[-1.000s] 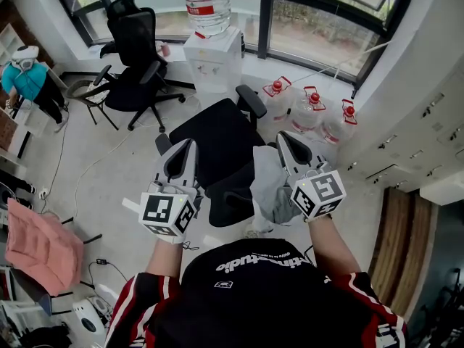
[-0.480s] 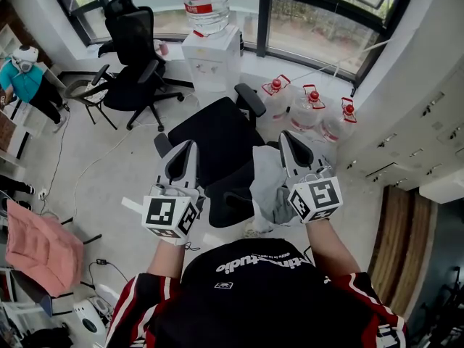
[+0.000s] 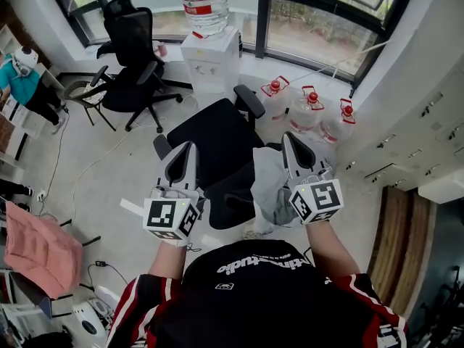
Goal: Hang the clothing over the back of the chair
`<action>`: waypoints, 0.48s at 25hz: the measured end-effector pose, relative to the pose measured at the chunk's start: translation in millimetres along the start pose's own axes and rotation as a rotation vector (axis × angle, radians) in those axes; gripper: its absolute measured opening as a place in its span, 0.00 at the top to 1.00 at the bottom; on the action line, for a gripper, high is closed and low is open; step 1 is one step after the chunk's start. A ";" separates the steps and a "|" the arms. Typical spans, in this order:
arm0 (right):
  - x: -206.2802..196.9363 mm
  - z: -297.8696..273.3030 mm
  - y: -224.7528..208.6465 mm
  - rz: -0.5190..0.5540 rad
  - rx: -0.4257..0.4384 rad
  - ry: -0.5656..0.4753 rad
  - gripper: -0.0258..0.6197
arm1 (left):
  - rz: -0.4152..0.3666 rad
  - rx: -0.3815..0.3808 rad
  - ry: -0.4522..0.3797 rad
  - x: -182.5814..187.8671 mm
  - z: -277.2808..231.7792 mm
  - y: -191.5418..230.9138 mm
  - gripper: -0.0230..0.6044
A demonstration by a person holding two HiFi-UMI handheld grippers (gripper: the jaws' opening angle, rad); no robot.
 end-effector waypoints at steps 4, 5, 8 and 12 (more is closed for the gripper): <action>0.8 -1.1 0.1 0.000 -0.002 0.007 0.94 | 0.002 -0.002 -0.002 1.5 0.4 -0.1 0.92; 0.6 -1.1 0.3 -0.001 -0.002 0.008 0.94 | 0.002 -0.002 -0.002 1.5 0.8 0.2 0.92; -1.4 0.3 -0.3 -0.003 -0.001 0.009 0.94 | 0.003 0.001 -0.001 0.1 2.2 0.3 0.92; -1.9 3.8 0.6 -0.007 0.001 0.016 0.94 | 0.004 0.000 0.005 -0.2 5.1 -2.4 0.92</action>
Point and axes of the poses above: the fingertips, and each gripper's own axes: z backward along the fingers, y to its left, x out of its top, the point moved 8 cm from there along z, backward along the fingers, and after that the axes turned 2 degrees about -x, right-handed, at the moved point
